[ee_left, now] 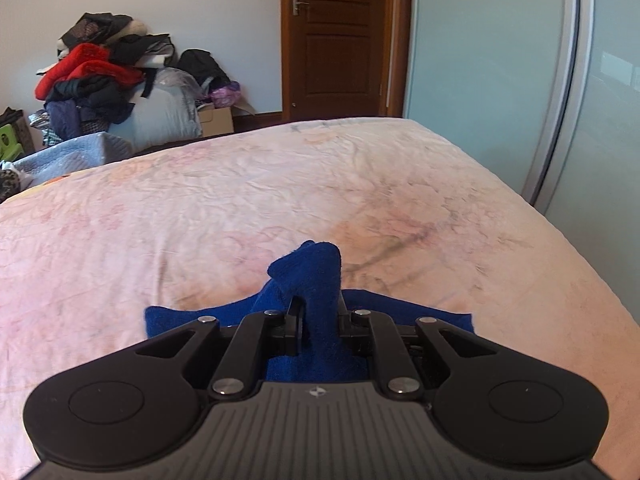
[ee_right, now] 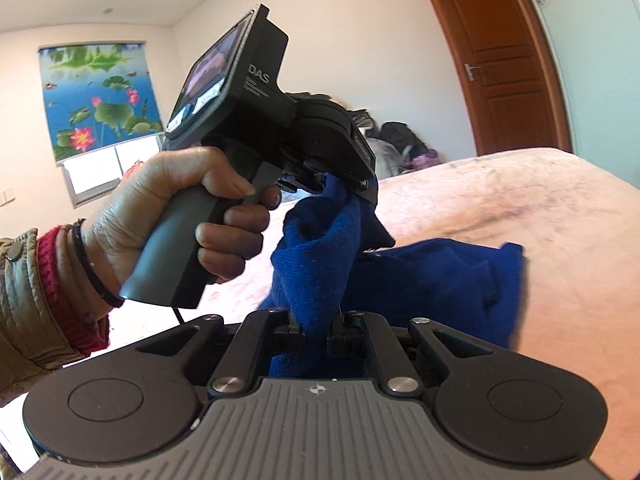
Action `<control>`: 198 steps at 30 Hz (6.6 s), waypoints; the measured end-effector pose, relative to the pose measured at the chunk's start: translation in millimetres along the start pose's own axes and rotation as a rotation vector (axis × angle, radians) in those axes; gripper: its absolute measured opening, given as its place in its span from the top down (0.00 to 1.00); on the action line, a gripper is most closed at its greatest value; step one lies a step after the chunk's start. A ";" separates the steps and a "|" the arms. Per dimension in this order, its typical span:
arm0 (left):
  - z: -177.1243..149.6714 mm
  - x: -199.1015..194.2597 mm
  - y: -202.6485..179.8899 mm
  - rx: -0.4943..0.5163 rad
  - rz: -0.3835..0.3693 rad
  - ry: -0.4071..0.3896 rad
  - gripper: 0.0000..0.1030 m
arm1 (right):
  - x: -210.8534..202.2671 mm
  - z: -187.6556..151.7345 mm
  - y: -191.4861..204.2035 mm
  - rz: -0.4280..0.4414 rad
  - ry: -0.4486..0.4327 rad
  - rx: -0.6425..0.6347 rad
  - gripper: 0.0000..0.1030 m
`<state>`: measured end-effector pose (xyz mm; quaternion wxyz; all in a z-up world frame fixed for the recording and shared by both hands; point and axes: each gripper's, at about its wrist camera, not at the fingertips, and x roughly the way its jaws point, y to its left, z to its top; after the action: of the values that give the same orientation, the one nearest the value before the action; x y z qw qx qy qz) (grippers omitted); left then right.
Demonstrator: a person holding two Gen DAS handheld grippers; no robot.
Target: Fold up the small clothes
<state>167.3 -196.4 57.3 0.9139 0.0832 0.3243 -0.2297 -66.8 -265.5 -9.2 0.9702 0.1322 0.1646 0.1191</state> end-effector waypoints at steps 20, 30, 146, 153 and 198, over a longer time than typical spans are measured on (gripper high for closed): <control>-21.6 40.7 -50.1 0.075 -0.019 0.091 0.88 | 3.6 -22.6 -57.8 0.037 0.075 0.246 0.90; -22.0 46.5 -46.9 0.027 -0.082 0.105 0.68 | 6.6 -32.2 -77.4 0.055 0.098 0.367 0.83; -82.9 39.4 134.1 -0.474 -0.296 0.125 0.10 | 143.4 42.1 -141.1 0.085 0.264 0.346 0.40; -84.4 26.5 113.1 -0.364 -0.224 0.054 0.69 | 142.0 44.0 -131.9 0.056 0.241 0.263 0.70; -156.2 -69.5 71.9 -0.179 -0.111 0.035 0.75 | 38.1 5.0 -88.7 -0.001 0.328 0.247 0.64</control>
<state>67.2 -60.6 -19.9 0.8977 -0.0129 0.3636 -0.2484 -13.4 -339.3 -41.9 0.9070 0.2287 0.3336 0.1174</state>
